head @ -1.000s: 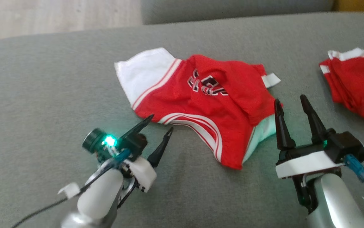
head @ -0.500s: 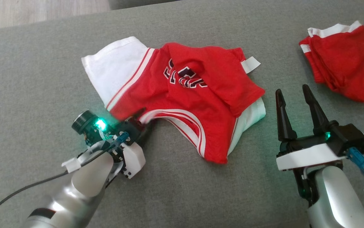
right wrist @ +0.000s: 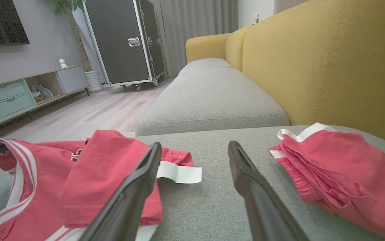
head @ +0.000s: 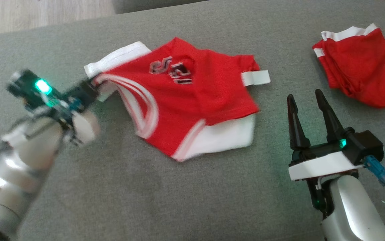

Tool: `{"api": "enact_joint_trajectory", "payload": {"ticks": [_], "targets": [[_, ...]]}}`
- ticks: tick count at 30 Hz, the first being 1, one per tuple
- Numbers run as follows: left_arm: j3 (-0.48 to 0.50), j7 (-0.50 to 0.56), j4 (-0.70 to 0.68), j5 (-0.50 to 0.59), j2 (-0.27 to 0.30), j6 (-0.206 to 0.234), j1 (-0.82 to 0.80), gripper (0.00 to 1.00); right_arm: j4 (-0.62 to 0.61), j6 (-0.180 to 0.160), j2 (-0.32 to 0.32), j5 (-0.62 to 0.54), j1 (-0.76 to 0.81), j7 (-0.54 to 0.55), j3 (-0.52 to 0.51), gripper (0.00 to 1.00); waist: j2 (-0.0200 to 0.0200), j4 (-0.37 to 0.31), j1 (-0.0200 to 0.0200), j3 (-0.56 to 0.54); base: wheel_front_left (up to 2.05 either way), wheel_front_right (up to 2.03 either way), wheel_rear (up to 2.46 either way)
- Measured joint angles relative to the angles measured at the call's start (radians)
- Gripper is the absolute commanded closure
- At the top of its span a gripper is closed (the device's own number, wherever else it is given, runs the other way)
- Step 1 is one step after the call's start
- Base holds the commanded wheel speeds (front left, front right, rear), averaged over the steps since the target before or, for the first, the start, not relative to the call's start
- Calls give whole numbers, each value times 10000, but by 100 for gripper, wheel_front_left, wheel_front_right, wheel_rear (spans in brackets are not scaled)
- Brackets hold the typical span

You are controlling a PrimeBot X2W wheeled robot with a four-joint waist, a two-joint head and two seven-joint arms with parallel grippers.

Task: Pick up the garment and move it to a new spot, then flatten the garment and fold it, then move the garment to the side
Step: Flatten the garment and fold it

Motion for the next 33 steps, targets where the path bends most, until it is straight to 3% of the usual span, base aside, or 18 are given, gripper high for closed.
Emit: {"api": "enact_joint_trajectory", "payload": {"ticks": [10, 11, 12, 13, 22, 26, 33], "targets": [[-982, 238, 548, -516, 1310, -4, -1466, 100, 8, 0, -2, 138, -131, 0, 280, 0, 0, -273, -1, 114, 0, 0, 0], [-966, 238, 702, -573, 1369, -4, -1609, 44, 4, 0, -2, 140, -169, 0, 314, 0, 0, -296, 0, 144, 0, 0, 0], [-915, 240, 874, -658, 1415, 4, -1750, 4, 4, 2, -2, 144, -189, 0, 349, 0, 0, -320, 0, 175, 0, 0, 0], [-834, 238, 1039, -744, 1429, 25, -1859, 0, 4, 0, -2, 182, -193, 0, 372, 0, 0, -338, 0, 204, 0, 0, 0], [454, -677, 1294, -1883, 765, 1616, -1871, 0, 17, 0, -2, 107, -191, 0, 90, 0, 0, 55, 0, 48, 0, 0, 0], [1108, -775, 430, -2474, 500, 1894, -1404, 0, 42, 2, -2, 23, -175, 0, -71, 0, 0, 324, -1, -172, 0, 0, 0], [2857, -832, -3580, -3101, -86, 2487, 1582, 0, 123, 0, -2, -234, -25, 0, -410, 0, 0, 1109, -1, -856, 0, 0, 0]]}}
